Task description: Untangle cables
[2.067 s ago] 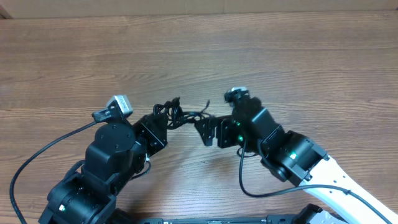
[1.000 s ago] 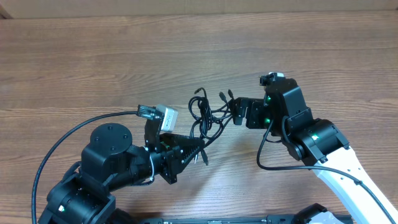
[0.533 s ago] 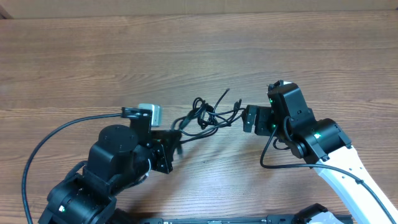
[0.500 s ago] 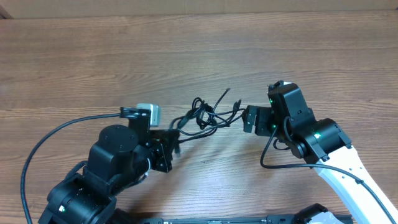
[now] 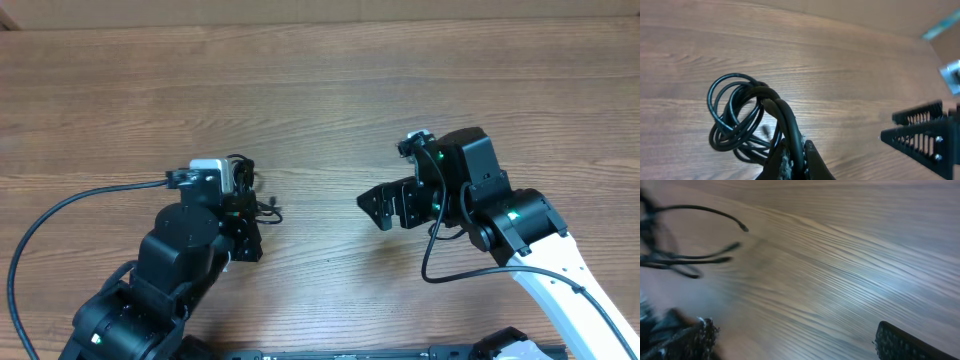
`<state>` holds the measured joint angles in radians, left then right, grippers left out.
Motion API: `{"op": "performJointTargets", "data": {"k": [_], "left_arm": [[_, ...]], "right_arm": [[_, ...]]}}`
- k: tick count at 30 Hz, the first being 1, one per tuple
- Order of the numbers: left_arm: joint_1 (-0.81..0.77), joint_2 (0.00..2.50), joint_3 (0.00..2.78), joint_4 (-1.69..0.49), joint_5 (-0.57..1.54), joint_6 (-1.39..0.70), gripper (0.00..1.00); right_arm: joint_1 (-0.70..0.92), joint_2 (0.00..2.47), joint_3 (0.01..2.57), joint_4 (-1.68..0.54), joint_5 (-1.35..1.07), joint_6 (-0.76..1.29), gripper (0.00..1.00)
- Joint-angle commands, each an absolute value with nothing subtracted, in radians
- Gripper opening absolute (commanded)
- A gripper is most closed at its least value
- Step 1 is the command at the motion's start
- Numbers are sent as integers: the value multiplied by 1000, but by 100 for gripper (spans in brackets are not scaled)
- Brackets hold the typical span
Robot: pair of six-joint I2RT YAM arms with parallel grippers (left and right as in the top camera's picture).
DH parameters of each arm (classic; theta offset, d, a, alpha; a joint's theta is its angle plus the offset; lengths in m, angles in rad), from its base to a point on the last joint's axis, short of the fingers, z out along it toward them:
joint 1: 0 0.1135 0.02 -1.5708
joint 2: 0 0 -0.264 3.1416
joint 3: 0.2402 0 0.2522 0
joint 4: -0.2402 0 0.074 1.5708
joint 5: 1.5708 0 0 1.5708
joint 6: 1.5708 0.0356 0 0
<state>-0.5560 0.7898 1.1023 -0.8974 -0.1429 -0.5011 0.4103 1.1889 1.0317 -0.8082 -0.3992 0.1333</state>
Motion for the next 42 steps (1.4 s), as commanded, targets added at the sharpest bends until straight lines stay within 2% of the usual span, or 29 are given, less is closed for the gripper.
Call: {"op": "performJointTargets", "data": {"k": [1,4,7,12,17,22,25,27,28,29,30,31,36,37,41,42], "left_arm": [[-555,778,1125,-885,41,-289,4],[-555,778,1125,-883,247,-128,4],[-555,778,1125,-866,413,-6,4],[-555,778,1125,-841,561,60,4],[-555,801,1125,-839,670,76,4],[-555,880,1125,-833,729,75,4],[-555,912,1125,-803,729,74,4],[-555,922,1125,-768,728,63,4],[-555,923,1125,-756,727,63,4],[-554,923,1125,-740,720,64,4],[-554,923,1125,-733,709,64,4],[-551,920,1125,-727,678,63,4],[-503,920,1125,-727,503,-55,4],[-496,920,1125,-728,492,-79,7],[-489,921,1125,-728,490,-144,50],[-489,921,1125,-728,490,-151,55]], "right_arm": [[408,1192,1034,-749,-585,95,100],[408,1192,1034,-688,-707,76,100],[408,1192,1034,-686,-815,-46,100],[408,1192,1034,-701,-872,-202,100],[408,1192,1034,-700,-1070,-424,100],[408,1192,1034,-697,-1102,-451,99],[408,1192,1034,-711,-1101,-451,85],[408,1192,1034,-728,-1101,-451,63],[408,1192,1034,-735,-1101,-451,49],[408,1192,1034,-749,-1100,-451,28],[408,1192,1034,-756,-1100,-451,19],[408,1192,1034,-772,-1100,-451,5],[408,1192,1034,-807,-1100,-397,4],[408,1192,1034,-807,-1096,-371,4],[408,1192,1034,-794,-888,-117,4],[408,1192,1034,-789,-833,-51,4]]}}
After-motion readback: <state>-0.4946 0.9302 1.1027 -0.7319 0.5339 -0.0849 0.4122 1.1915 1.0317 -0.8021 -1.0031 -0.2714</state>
